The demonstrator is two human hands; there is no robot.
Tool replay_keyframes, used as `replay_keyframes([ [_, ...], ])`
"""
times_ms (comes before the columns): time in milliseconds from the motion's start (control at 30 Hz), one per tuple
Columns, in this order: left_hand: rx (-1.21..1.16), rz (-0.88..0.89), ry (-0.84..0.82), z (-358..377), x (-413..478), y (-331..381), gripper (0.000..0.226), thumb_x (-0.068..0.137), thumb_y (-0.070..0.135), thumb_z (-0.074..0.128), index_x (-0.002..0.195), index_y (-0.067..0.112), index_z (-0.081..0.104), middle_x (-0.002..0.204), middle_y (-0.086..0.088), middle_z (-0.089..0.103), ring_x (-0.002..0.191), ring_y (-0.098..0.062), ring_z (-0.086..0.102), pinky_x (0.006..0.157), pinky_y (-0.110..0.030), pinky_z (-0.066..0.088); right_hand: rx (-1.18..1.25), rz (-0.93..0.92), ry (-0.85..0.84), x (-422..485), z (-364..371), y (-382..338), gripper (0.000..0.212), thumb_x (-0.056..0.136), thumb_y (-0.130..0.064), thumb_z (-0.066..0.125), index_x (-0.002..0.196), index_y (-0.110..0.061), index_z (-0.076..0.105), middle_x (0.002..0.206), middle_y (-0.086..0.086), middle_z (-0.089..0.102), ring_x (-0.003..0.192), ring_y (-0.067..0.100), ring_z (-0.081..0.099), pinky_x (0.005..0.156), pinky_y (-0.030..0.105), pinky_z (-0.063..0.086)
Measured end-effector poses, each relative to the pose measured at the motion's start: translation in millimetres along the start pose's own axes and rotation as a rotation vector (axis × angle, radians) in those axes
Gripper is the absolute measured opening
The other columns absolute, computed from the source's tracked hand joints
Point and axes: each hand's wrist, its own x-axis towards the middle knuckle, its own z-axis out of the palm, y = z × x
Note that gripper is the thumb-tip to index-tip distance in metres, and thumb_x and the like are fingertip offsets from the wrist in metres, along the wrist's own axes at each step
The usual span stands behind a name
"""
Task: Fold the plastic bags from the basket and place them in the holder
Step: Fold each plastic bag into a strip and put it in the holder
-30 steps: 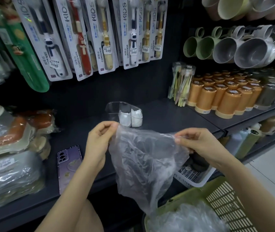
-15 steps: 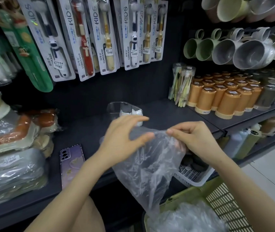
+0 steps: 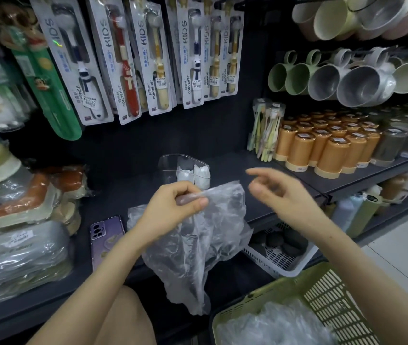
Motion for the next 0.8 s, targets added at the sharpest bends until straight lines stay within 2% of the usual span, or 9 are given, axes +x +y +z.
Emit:
replay_keyframes([
  [67,-0.061,0.025,-0.003,0,-1,2,0.02,0.073,0.035,0.082,0.075,0.021,0.068,0.071,0.012,0.066,0.07,0.0,0.06,0.069,-0.013,0.045,-0.107,-0.007,-0.101,-2,11,0,0.041,0.072,-0.057,0.063,0.11,-0.043,0.059,0.108,-0.016,0.065,0.101,-0.001,0.057,0.085,0.017,0.042],
  [100,-0.097,0.027,-0.006,-1,-1,2,0.022,0.069,0.039,0.083,0.073,0.023,0.069,0.071,0.012,0.065,0.071,-0.001,0.06,0.069,-0.014,0.046,-0.1,-0.013,-0.112,-2,17,0,0.037,0.072,-0.054,0.067,0.105,-0.038,0.063,0.105,-0.016,0.066,0.1,-0.002,0.057,0.084,0.018,0.041],
  [200,-0.201,-0.031,-0.082,-7,-5,6,0.028,0.063,0.045,0.075,0.081,0.024,0.07,0.08,0.009,0.065,0.079,-0.006,0.06,0.074,-0.019,0.047,0.016,-0.018,-0.021,2,29,-3,0.006,0.084,-0.025,0.074,0.079,-0.022,0.071,0.078,-0.009,0.07,0.074,0.002,0.062,0.073,0.021,0.046],
  [267,-0.124,-0.075,-0.119,-12,-5,11,0.044,0.063,0.054,0.071,0.093,0.021,0.07,0.092,0.009,0.068,0.09,-0.008,0.063,0.086,-0.027,0.048,-0.044,-0.05,0.013,4,34,-7,0.01,0.084,-0.022,0.072,0.074,-0.023,0.071,0.074,-0.009,0.07,0.071,0.006,0.063,0.072,0.031,0.051],
  [333,0.013,-0.06,-0.053,-13,-2,19,0.044,0.067,0.061,0.068,0.095,0.027,0.071,0.096,0.012,0.07,0.096,-0.008,0.065,0.09,-0.031,0.049,-0.145,-0.084,0.009,7,39,-15,0.008,0.083,-0.026,0.072,0.077,-0.022,0.072,0.074,-0.008,0.07,0.074,0.009,0.064,0.076,0.037,0.052],
  [433,0.032,0.011,0.038,-8,4,33,0.019,0.084,0.037,0.072,0.088,0.018,0.073,0.087,0.004,0.072,0.085,-0.012,0.066,0.081,-0.03,0.051,-0.217,-0.129,0.007,10,44,-25,0.014,0.082,-0.032,0.073,0.083,-0.018,0.073,0.077,-0.006,0.07,0.076,0.011,0.063,0.078,0.037,0.051],
  [533,-0.077,0.026,0.147,-6,7,35,0.009,0.089,0.015,0.067,0.083,0.009,0.071,0.077,0.0,0.068,0.074,-0.009,0.06,0.073,-0.024,0.048,-0.052,-0.136,0.005,5,42,-24,0.028,0.08,-0.038,0.074,0.104,-0.024,0.07,0.09,-0.007,0.07,0.087,0.007,0.064,0.086,0.032,0.051],
  [700,-0.313,-0.067,0.278,-17,1,21,0.008,0.091,0.015,0.063,0.086,0.012,0.069,0.079,0.004,0.067,0.079,-0.009,0.062,0.083,-0.028,0.049,0.023,-0.185,0.058,-15,28,9,0.047,0.076,-0.068,0.06,0.112,-0.039,0.06,0.113,-0.02,0.061,0.114,0.009,0.054,0.101,0.037,0.041],
  [800,-0.385,-0.078,0.314,-21,-1,18,0.009,0.092,0.016,0.061,0.089,0.014,0.069,0.084,0.004,0.069,0.083,-0.009,0.063,0.085,-0.026,0.05,-0.033,-0.242,0.006,-21,28,22,0.05,0.078,-0.072,0.054,0.111,-0.035,0.061,0.12,-0.02,0.055,0.121,0.01,0.048,0.104,0.036,0.034],
])
